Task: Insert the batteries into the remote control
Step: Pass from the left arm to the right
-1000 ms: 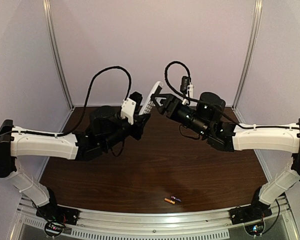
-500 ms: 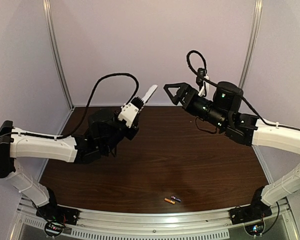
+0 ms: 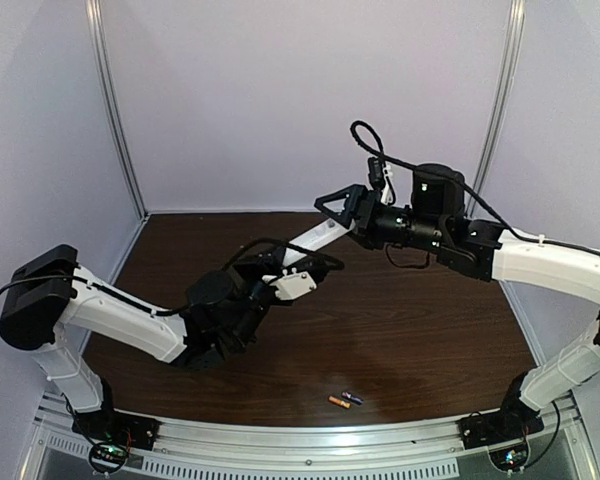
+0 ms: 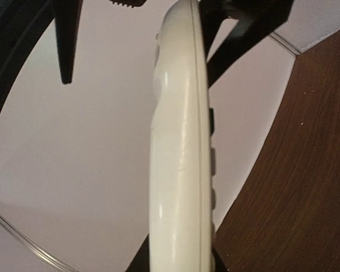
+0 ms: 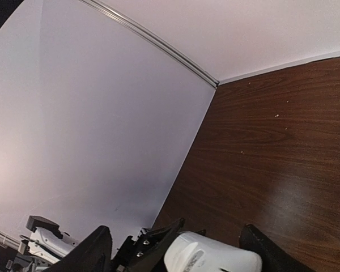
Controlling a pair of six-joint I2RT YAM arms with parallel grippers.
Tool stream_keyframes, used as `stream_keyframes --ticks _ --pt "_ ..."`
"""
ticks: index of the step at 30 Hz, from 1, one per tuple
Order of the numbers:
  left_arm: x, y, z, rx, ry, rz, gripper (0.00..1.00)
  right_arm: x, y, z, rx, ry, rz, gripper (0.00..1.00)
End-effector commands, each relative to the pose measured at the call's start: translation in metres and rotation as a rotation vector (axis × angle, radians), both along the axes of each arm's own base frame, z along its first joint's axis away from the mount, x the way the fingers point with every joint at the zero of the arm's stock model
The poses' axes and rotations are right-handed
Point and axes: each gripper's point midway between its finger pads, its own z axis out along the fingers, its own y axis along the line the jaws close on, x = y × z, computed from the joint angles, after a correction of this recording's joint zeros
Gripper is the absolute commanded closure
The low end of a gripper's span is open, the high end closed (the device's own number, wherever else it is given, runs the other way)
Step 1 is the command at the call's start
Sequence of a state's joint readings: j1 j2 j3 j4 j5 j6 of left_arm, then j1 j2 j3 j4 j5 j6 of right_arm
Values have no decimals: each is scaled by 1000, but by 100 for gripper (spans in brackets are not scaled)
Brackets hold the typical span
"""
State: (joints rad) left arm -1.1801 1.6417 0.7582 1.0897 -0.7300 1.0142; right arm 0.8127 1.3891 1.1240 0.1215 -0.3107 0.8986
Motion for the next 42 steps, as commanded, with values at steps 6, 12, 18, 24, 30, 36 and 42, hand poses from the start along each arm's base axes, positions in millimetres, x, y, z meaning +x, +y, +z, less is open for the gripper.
stream_keyframes --ticks 6,12,18,24,30,36,42 --pt "-1 13 37 18 -230 178 100 -16 -12 -10 80 100 27 30" --pt "-2 14 43 21 -259 207 100 -20 -14 -17 126 111 40 40" --pt "-3 14 47 9 -269 219 100 -19 -14 -12 200 97 54 51" --pt "-10 13 53 -4 -298 206 100 -17 -10 -14 267 118 79 57" --pt "-13 7 51 11 -308 195 100 -12 -7 -16 274 131 80 57" --pt "-13 6 50 19 -313 198 100 -9 -4 -23 270 148 74 67" --pt "-15 4 50 19 -325 191 100 -6 -3 -28 272 158 75 80"
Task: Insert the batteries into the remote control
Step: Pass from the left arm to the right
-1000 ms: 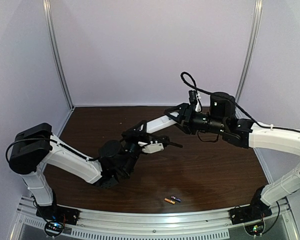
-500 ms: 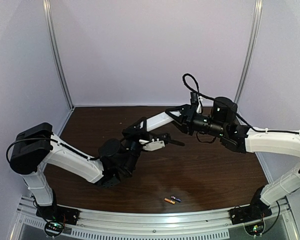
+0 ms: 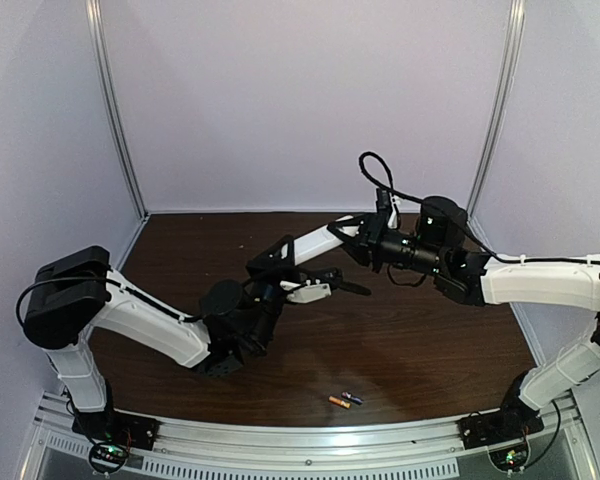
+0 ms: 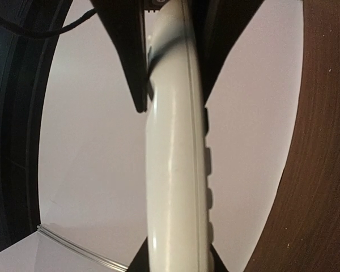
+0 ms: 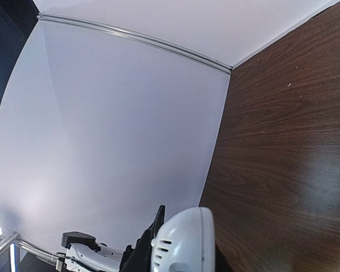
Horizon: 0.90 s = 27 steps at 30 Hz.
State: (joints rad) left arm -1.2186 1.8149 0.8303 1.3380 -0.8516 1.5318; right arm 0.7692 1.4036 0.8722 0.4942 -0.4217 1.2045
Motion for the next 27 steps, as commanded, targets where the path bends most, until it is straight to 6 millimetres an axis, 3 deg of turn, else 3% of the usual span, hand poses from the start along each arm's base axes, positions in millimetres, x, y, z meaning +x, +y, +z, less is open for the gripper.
stream_keyframes --ticks 1,3,6,12,18,24,27 --pt "-17 16 53 -289 -138 -37 98 -1 1 11 44 -39 22 82" --pt "-17 16 53 -291 -145 -35 90 2 -2 11 50 -39 16 90" --pt "-19 17 52 -288 -162 -40 68 6 -9 12 60 -43 7 100" --pt "-20 18 46 -276 -151 -42 36 18 -30 20 46 -80 -12 100" --pt "-21 9 20 -239 5 -113 25 30 -54 25 -62 -152 -27 100" --pt "-31 -8 -2 -299 337 -283 5 37 -81 30 -110 -182 -44 100" --pt "-34 -10 -14 -302 495 -322 3 36 -86 30 -133 -187 -8 100"
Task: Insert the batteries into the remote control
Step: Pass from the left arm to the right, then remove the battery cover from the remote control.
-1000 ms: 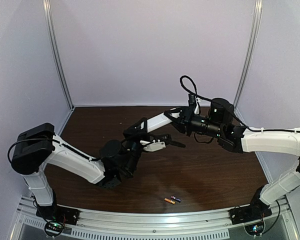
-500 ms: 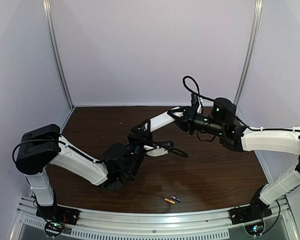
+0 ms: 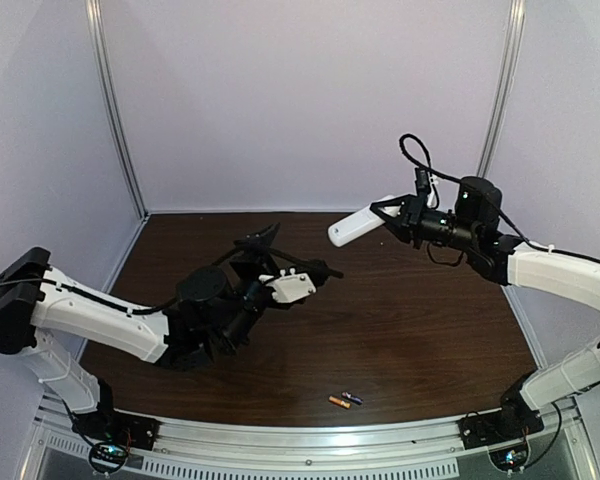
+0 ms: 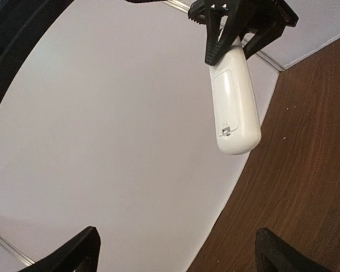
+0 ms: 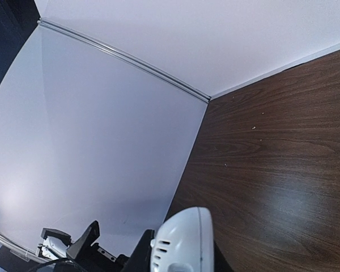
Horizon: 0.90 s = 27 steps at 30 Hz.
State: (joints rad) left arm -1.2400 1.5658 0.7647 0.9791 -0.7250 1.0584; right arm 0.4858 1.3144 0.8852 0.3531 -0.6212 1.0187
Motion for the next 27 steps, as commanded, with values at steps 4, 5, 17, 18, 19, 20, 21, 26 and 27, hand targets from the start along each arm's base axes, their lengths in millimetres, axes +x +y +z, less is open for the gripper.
stream_keyframes --ticks 4,5,17,18,19,20,21,26,27 --pt "-25 -12 -40 -22 455 -268 3 -20 1 12 -95 -66 160 100" --pt "-29 -11 -35 -45 495 -303 3 -24 3 10 -103 -65 186 100" --pt "-75 18 -3 -174 605 -527 3 -66 15 -42 -147 45 407 100" --pt "-78 18 -5 -164 610 -545 3 -70 17 -46 -145 59 427 100" --pt "-82 17 -6 -148 614 -565 4 -75 20 -49 -141 71 448 100" --pt "-86 16 -9 -126 623 -582 5 -80 22 -54 -139 87 468 100" --pt "-89 14 -12 -104 631 -598 6 -85 26 -58 -139 98 490 100" --pt "-108 6 -30 30 629 -701 11 -106 45 -79 -171 147 589 100" --pt "-109 5 -34 52 628 -708 13 -108 48 -83 -174 157 604 100"
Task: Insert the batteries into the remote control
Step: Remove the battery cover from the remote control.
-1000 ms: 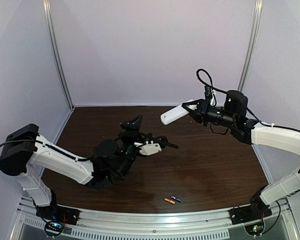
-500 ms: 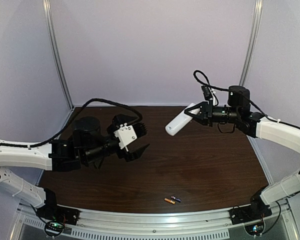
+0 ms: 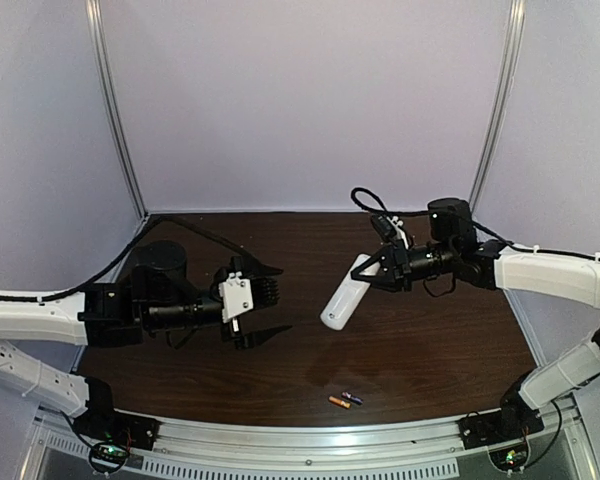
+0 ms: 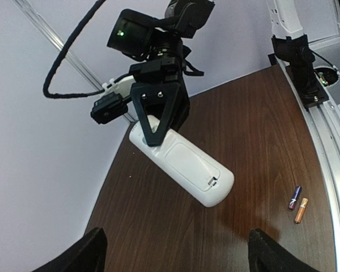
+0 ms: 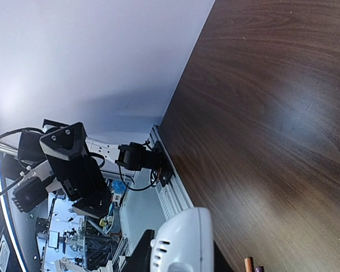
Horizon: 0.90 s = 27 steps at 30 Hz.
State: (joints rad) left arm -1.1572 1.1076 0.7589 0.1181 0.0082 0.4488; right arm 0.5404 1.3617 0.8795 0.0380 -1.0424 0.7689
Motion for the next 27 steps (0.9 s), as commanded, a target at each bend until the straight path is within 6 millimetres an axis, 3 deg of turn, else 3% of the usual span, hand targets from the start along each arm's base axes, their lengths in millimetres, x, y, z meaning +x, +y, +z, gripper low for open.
stream_keyframes --ticks 1,10,15,27 --pt "-18 -9 -25 97 -30 -138 15 -20 15 -17 -17 36 103 100" --pt "-24 -26 -46 212 -118 -216 38 -37 40 -42 -48 114 171 100" --pt "-28 -31 -51 222 -116 -253 49 -38 45 -44 -41 143 163 100" --pt "-37 -41 -61 245 -97 -289 56 -41 53 -49 -53 177 164 100"
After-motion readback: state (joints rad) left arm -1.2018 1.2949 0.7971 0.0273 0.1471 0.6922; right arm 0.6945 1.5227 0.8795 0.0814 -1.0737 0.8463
